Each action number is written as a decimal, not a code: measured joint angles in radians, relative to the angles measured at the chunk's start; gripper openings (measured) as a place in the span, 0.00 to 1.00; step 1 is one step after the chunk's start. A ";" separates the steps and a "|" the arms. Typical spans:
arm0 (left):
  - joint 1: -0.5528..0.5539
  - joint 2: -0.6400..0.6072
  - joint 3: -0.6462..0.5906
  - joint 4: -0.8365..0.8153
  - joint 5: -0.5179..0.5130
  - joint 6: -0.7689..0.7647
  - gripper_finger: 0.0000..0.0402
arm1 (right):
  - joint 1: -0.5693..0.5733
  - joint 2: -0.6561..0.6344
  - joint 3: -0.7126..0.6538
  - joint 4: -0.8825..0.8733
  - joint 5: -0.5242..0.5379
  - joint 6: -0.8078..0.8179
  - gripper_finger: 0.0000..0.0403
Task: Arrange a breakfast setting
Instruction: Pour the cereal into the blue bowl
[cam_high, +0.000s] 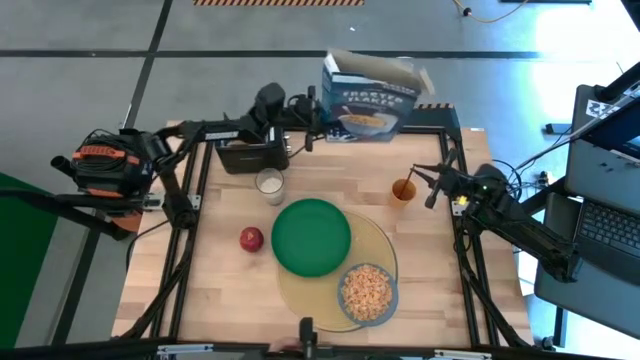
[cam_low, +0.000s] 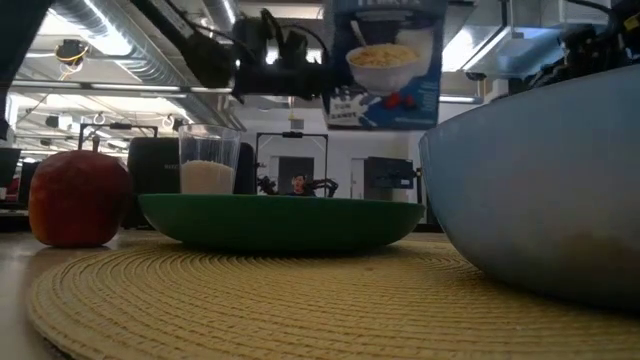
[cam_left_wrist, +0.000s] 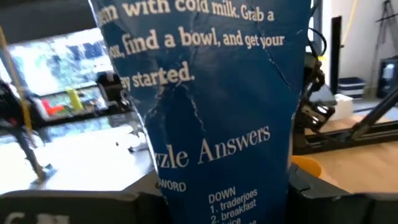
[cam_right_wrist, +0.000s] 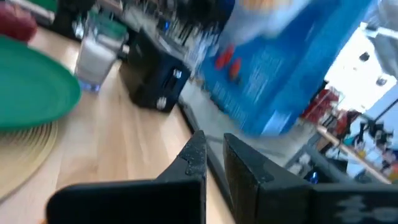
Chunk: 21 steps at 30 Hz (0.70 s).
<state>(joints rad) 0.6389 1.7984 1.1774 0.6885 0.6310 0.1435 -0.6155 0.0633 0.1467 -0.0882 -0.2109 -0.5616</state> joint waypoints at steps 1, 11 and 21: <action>-0.007 0.020 0.012 0.004 0.000 -0.008 0.33 | 0.000 0.000 0.000 0.020 -0.011 0.001 0.08; -0.043 0.211 0.235 0.004 -0.004 -0.068 0.33 | 0.000 0.000 0.000 0.133 0.005 -0.020 0.08; -0.028 0.314 0.293 -0.004 0.027 -0.090 0.33 | 0.000 0.000 0.000 0.229 0.239 -0.076 0.09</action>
<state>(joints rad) 0.6113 2.1120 1.4701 0.6843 0.6584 0.0533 -0.6155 0.0632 0.1467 0.1409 0.0286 -0.6378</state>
